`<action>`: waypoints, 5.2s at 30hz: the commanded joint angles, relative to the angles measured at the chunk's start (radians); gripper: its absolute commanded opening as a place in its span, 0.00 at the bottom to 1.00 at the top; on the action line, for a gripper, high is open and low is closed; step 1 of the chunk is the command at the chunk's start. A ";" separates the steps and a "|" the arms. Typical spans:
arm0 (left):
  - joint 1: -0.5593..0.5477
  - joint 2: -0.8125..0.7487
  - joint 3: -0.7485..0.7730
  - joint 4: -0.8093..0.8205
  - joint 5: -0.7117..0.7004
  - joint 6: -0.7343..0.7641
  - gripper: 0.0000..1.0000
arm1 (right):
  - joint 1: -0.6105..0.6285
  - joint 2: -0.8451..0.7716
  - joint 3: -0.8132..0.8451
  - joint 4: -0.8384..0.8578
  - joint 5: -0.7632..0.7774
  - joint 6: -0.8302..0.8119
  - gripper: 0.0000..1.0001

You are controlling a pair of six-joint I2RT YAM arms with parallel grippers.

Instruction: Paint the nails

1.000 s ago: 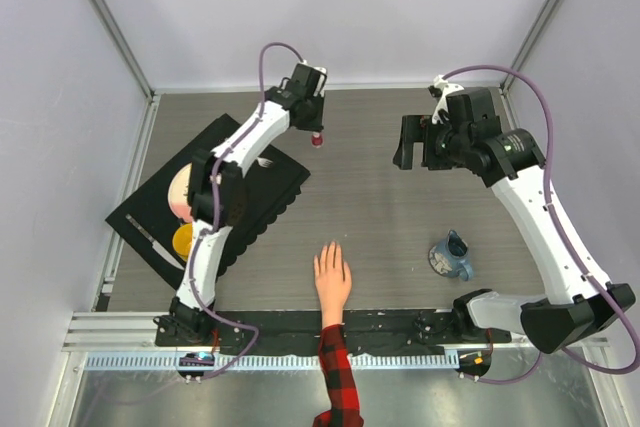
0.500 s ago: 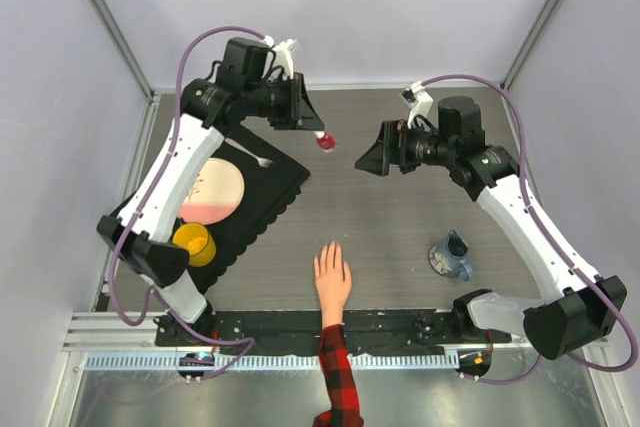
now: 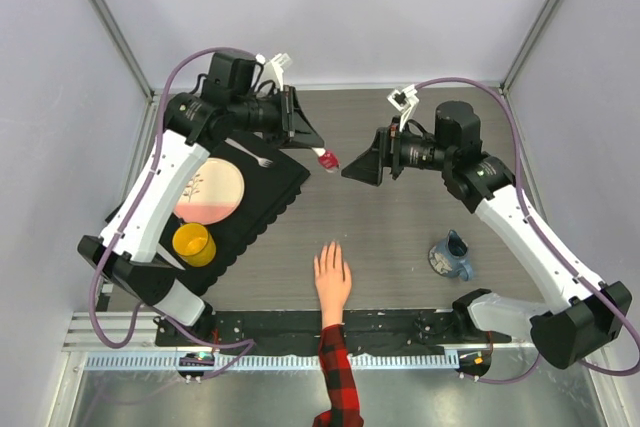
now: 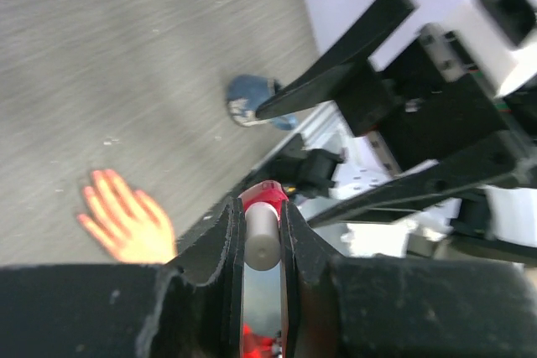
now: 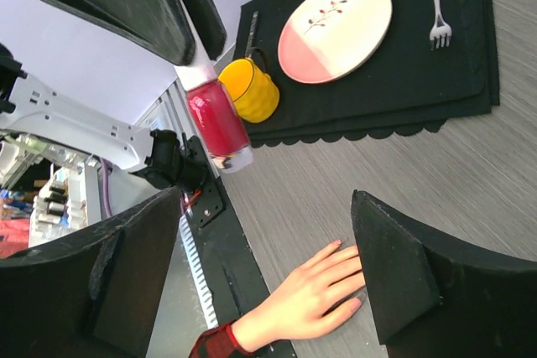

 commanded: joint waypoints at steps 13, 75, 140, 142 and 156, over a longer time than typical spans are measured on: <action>-0.022 0.016 0.109 -0.040 0.079 -0.097 0.00 | 0.049 0.044 0.050 0.146 -0.113 -0.012 0.76; -0.097 -0.341 -0.200 0.352 -0.218 0.040 0.67 | 0.210 0.030 0.061 0.273 -0.022 0.004 0.01; -0.177 -0.464 -0.388 0.636 -0.331 0.034 1.00 | 0.280 -0.034 0.144 0.194 0.293 -0.076 0.01; -0.141 -0.457 -0.411 0.681 -0.219 0.003 0.96 | 0.221 -0.030 0.155 0.241 0.139 0.013 0.01; -0.068 -0.273 -0.387 1.129 0.208 -0.284 0.60 | 0.131 0.032 0.152 0.521 -0.146 0.317 0.01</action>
